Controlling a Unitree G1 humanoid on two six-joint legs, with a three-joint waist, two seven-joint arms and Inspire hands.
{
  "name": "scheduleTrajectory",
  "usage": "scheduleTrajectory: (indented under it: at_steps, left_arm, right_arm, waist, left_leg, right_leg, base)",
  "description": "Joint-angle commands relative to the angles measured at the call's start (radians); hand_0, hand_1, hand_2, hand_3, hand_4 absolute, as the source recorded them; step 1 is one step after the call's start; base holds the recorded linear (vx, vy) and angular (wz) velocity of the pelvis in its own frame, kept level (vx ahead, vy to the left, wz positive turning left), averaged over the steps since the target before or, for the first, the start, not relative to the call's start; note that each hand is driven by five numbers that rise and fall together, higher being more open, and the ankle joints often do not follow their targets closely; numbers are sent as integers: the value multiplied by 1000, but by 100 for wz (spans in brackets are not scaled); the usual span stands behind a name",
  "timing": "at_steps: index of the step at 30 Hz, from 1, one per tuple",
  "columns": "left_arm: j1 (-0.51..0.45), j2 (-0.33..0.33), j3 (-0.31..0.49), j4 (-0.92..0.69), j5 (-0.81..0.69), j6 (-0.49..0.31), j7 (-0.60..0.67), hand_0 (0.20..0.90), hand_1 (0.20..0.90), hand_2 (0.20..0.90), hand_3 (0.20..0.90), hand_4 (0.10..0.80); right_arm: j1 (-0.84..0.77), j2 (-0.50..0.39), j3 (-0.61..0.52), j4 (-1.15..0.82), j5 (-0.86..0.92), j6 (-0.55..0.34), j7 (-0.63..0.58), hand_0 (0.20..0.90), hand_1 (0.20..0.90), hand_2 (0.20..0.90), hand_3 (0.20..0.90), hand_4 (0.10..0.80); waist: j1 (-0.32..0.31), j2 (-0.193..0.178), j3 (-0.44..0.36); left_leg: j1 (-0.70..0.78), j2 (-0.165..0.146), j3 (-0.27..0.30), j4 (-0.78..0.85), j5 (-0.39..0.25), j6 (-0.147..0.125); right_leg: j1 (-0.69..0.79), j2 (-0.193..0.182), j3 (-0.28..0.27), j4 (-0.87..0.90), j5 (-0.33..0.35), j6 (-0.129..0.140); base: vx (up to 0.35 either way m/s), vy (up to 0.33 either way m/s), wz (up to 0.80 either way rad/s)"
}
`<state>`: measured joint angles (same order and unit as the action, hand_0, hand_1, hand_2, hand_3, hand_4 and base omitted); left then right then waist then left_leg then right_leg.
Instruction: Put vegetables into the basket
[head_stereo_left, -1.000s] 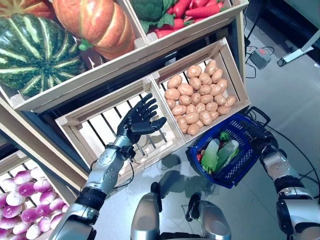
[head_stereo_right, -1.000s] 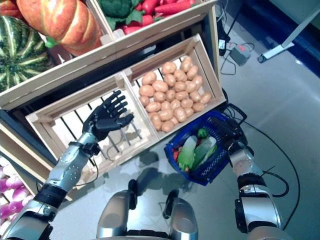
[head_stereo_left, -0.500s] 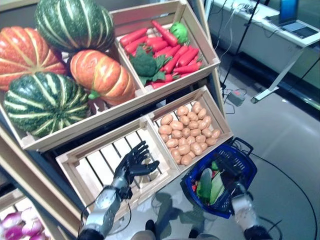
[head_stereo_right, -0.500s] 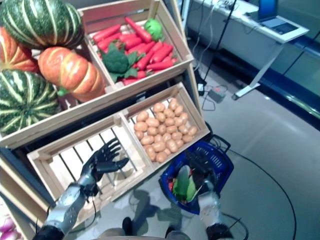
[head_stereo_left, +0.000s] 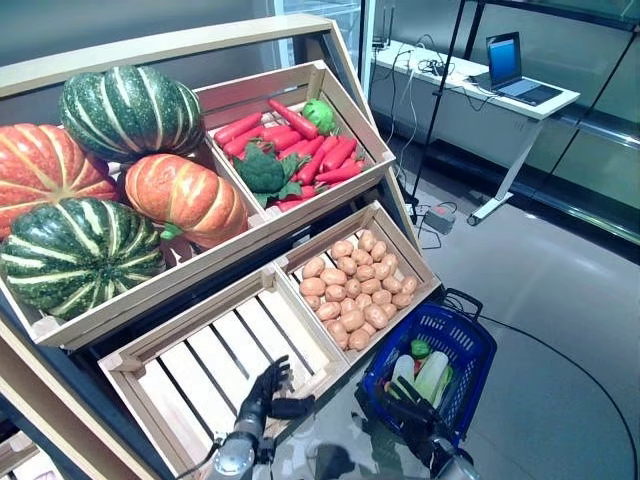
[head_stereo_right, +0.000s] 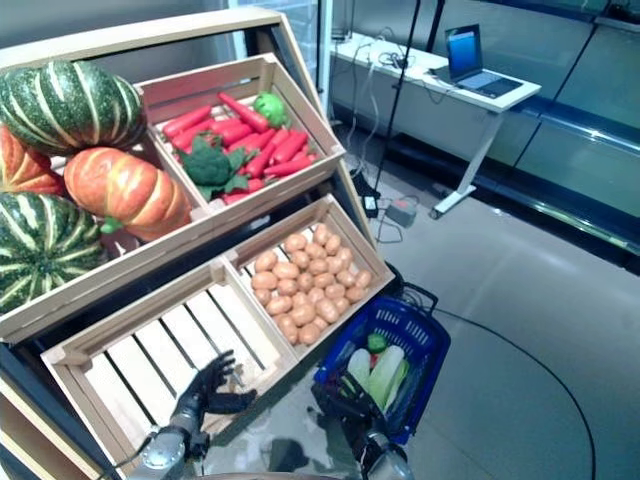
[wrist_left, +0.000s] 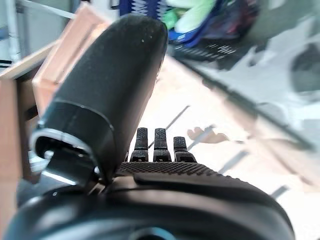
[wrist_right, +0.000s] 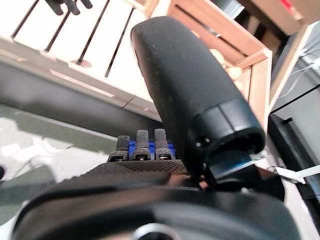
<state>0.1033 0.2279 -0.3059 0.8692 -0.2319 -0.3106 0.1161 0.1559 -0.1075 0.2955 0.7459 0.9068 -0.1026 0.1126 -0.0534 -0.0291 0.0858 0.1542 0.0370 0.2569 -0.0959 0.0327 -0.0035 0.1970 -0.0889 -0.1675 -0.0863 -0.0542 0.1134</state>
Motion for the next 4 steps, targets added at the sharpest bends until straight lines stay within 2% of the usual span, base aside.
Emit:
scheduleTrajectory:
  at_steps: [1,4]
  left_arm:
    - [-104,-24,20,66,-4,-55,54,900,900,900,900,800]
    - [-117,-33,5,129,20,-70,110,900,900,900,900,800]
  right_arm:
    - [-128,26,10,-12,-38,-96,21,900,900,900,900,800]
    - [-156,23,11,59,-53,-122,-27,900,900,900,900,800]
  waist:
    - [-1,31,40]
    - [3,36,41]
  left_leg:
    - [33,-40,-26,9,-116,20]
    - [35,-42,-35,9,-119,19]
  right_leg:
    - [-34,52,-15,-1,25,-68]
    - [-29,50,-22,-1,20,-69]
  base:
    - [0,0,0]
    - [0,0,0]
